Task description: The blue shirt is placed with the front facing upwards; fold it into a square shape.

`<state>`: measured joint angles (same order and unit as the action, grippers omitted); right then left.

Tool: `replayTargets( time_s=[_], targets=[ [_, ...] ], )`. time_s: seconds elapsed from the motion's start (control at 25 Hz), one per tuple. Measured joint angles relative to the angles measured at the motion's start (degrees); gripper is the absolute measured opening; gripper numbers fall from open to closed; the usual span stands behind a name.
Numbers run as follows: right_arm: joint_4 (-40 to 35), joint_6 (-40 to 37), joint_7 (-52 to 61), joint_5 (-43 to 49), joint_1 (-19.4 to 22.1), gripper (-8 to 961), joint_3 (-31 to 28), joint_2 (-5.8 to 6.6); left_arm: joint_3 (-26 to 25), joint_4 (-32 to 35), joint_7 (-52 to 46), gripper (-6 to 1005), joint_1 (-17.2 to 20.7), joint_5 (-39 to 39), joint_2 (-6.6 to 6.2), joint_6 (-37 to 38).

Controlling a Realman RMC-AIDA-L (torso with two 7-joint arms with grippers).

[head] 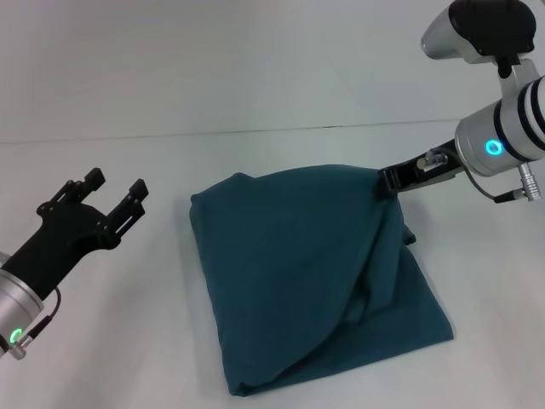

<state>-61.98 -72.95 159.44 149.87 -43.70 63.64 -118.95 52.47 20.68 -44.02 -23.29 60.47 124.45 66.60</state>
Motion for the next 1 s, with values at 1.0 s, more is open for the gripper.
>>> replayTargets(
  time_s=[1.0],
  targets=[
    [6.81,4.13,1.62,3.06,-1.71,189,-4.5,0.18,0.65,0.05,-0.01,720,-0.26,0.0,0.0,0.01]
  ],
)
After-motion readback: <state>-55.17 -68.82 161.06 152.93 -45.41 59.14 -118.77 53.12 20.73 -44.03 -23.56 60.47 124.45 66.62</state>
